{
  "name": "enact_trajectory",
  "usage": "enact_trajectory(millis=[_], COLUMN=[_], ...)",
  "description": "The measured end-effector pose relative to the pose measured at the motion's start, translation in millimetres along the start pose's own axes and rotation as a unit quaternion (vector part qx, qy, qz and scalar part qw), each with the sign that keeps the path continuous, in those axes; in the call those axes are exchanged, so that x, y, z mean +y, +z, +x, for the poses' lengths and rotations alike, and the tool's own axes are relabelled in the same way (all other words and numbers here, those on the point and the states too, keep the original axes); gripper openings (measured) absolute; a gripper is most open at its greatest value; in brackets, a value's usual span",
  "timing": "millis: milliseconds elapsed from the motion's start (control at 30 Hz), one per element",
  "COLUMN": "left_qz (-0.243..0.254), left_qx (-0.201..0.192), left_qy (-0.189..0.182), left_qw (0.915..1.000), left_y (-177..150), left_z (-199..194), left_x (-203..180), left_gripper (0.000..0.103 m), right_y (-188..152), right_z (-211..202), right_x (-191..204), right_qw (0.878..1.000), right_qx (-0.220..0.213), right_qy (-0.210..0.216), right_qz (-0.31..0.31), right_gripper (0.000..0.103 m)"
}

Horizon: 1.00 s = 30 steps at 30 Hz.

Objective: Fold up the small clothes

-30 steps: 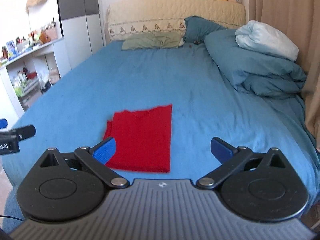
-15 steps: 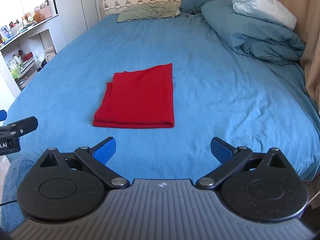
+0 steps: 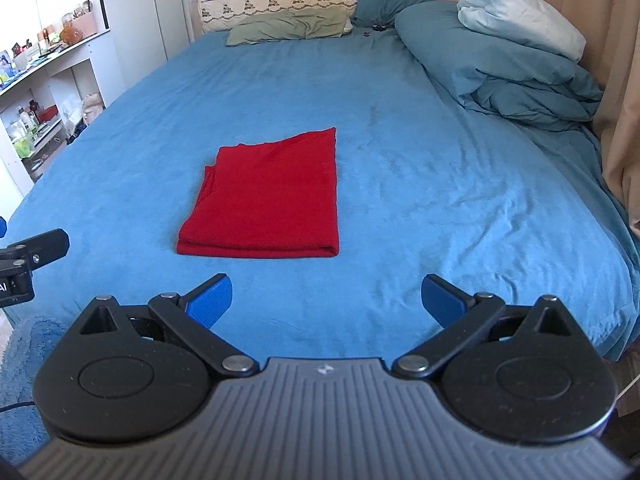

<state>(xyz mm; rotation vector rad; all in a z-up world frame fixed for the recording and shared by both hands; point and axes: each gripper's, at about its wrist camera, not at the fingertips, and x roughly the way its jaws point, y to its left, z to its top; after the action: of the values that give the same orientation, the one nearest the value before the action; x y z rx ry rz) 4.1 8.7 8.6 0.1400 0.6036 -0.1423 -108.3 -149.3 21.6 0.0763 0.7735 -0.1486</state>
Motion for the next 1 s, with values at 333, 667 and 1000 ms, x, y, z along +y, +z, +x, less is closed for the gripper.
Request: enact_trajectory(millis=[333,667,1000], left_qz=[0.001,-0.001,0.002], left_qx=[-0.009,-0.014,-0.014], left_qy=[0.006,0.008,0.007], left_qw=[0.9999,0.9999,0.9999], left_y=[1.2,0.4,2.0], left_z=[-3.3,-5.4,-6.1], left_x=[2.7,1.0,3.9], left_gripper=[0.103,0.103,0.103], right_y=[-0.1,-0.1,1.1], right_z=[1.4,2.1,1.0], right_x=[-0.7,-2.0,-2.6], right_qw=[1.000,1.000,1.000], right_qx=[-0.001,-0.001,0.000], right_qy=[-0.002,-0.003,0.000], right_qz=[0.002,0.002,0.007], right_gripper=[0.103,0.103,0.103])
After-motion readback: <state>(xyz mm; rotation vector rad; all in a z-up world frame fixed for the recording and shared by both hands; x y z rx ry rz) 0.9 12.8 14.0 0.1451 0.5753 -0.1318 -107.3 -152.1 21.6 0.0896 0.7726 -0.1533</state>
